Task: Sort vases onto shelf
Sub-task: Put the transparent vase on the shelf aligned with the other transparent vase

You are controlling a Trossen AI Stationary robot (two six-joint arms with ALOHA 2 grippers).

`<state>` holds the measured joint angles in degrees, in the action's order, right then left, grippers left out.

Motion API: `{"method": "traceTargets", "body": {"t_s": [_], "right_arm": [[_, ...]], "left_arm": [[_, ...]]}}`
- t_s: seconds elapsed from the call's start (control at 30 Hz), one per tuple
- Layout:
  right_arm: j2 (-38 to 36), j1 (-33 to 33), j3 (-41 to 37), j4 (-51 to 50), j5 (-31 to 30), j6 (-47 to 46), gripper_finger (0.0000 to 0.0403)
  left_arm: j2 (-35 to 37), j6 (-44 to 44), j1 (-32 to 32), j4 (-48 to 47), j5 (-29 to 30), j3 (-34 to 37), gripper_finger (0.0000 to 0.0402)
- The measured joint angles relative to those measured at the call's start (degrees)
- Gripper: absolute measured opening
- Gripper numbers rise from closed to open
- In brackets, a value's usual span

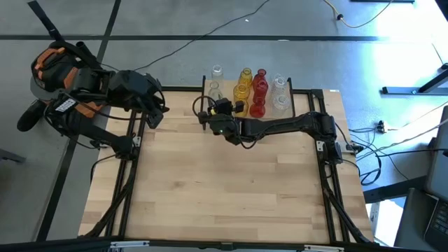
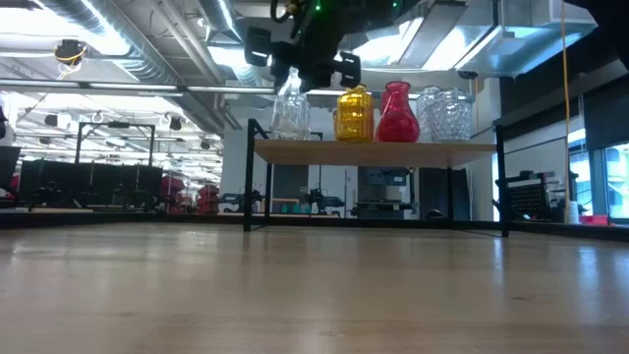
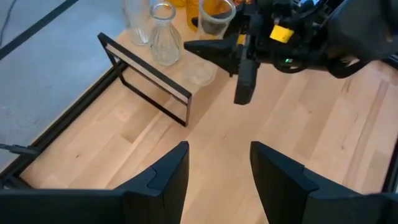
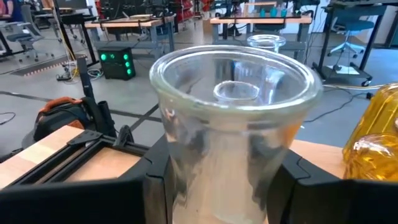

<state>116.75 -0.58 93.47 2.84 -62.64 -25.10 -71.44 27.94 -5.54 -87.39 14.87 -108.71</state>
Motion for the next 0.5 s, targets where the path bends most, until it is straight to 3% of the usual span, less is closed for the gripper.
{"method": "traceTargets", "body": {"t_s": [0.5], "right_arm": [[1.3, -0.3, 0.0, 0.1, 0.5, 1.3, 0.0132]], "left_arm": [[0.0, 0.0, 0.0, 0.1, 0.5, 0.0, 0.0163]]}}
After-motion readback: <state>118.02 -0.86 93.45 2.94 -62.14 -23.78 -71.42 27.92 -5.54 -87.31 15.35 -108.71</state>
